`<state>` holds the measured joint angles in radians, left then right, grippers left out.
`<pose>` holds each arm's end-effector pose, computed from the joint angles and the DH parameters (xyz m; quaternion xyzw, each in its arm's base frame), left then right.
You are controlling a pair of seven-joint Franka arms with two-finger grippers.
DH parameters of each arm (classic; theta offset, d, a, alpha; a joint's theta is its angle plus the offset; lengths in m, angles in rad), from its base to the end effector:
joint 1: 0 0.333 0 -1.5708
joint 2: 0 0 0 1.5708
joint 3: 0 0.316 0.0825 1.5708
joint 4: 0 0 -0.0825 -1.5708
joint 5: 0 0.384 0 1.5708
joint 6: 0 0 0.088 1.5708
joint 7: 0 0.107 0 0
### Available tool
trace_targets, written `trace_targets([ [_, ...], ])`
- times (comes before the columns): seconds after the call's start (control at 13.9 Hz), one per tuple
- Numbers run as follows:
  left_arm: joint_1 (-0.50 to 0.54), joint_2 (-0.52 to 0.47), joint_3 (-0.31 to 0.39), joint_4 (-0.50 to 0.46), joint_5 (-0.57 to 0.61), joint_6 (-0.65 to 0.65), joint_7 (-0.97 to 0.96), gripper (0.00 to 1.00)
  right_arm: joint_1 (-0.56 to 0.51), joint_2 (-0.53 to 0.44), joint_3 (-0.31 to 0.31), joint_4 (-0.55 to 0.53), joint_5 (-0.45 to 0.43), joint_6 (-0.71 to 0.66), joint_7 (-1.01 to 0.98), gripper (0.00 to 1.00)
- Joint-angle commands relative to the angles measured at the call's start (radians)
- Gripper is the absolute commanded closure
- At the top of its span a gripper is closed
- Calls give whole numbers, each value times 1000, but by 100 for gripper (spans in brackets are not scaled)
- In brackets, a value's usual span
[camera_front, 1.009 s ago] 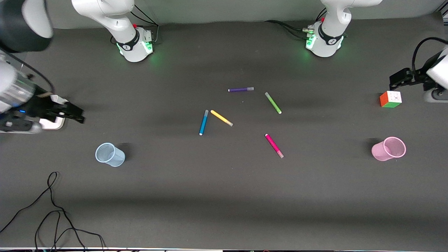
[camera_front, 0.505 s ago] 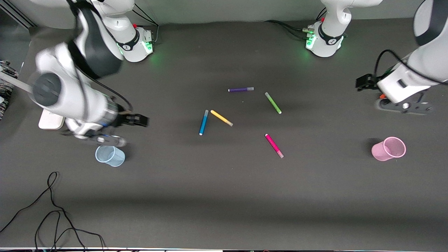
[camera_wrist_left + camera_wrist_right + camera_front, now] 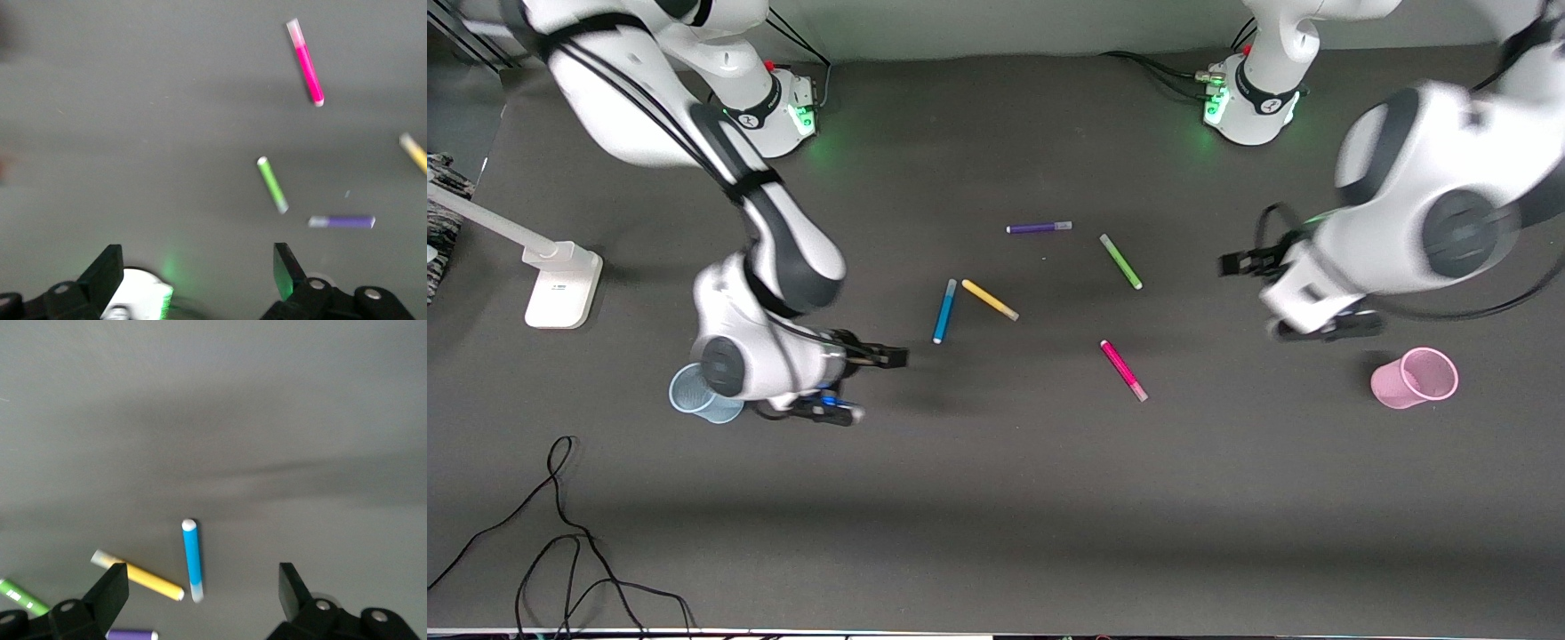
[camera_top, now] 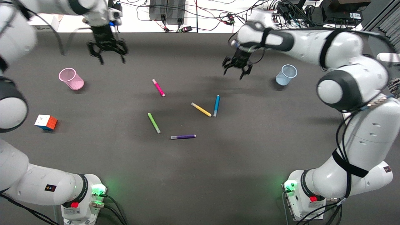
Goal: Place pink and blue markers in matching cups
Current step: 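Lower the right gripper onto the blue marker while the left gripper descends on pink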
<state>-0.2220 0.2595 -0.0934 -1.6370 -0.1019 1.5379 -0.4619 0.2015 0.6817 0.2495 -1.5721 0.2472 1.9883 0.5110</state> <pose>0.5645 -0.1912 0.4429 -0.9790 -0.0787 0.1880 0.0095 0.6087 0.2882 0.2370 -0.9687 0.1093 0.1952 0.1074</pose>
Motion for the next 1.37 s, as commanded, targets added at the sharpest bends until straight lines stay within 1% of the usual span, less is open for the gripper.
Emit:
trace_targets([
  [0.0,-66,105,3,39,-12,72,-203,1,58,90,2,41,18,3,63,0],
  [0.22,-120,194,0,40,-35,203,-340,1,58,122,2,38,21,-3,58,0],
  [0.36,-128,263,0,46,-47,301,-397,2,64,136,5,31,33,-2,58,0],
  [0.43,-128,300,0,48,-55,350,-420,2,81,137,5,26,52,1,61,3],
  [0.5,-132,335,0,48,-59,411,-469,2,85,139,5,23,67,6,61,17],
  [0.58,-149,365,0,49,-61,468,-515,2,88,140,5,18,79,6,63,34],
  [0.65,-155,389,0,49,-59,510,-553,2,95,140,5,17,84,6,63,44],
  [0.72,-157,408,-2,48,-59,527,-561,2,95,142,5,15,84,9,63,47],
  [0.86,-160,431,-17,39,-56,537,-560,5,95,145,4,14,84,23,63,47],
  [0.94,-169,434,-20,25,-58,548,-560,9,95,145,5,6,84,33,63,61],
  [1.01,-177,434,-20,13,-58,559,-560,15,95,145,5,6,84,40,63,83],
  [1.08,-184,435,-20,3,-61,568,-561,20,95,145,5,6,84,40,63,96],
  [1.15,-188,437,-20,-13,-61,583,-561,27,95,145,5,6,84,43,63,100],
  [1.23,-189,437,-20,-35,-61,608,-560,32,95,145,4,6,84,43,61,100],
  [1.3,-188,437,-20,-56,-61,629,-551,32,95,145,4,6,84,43,61,100],
])
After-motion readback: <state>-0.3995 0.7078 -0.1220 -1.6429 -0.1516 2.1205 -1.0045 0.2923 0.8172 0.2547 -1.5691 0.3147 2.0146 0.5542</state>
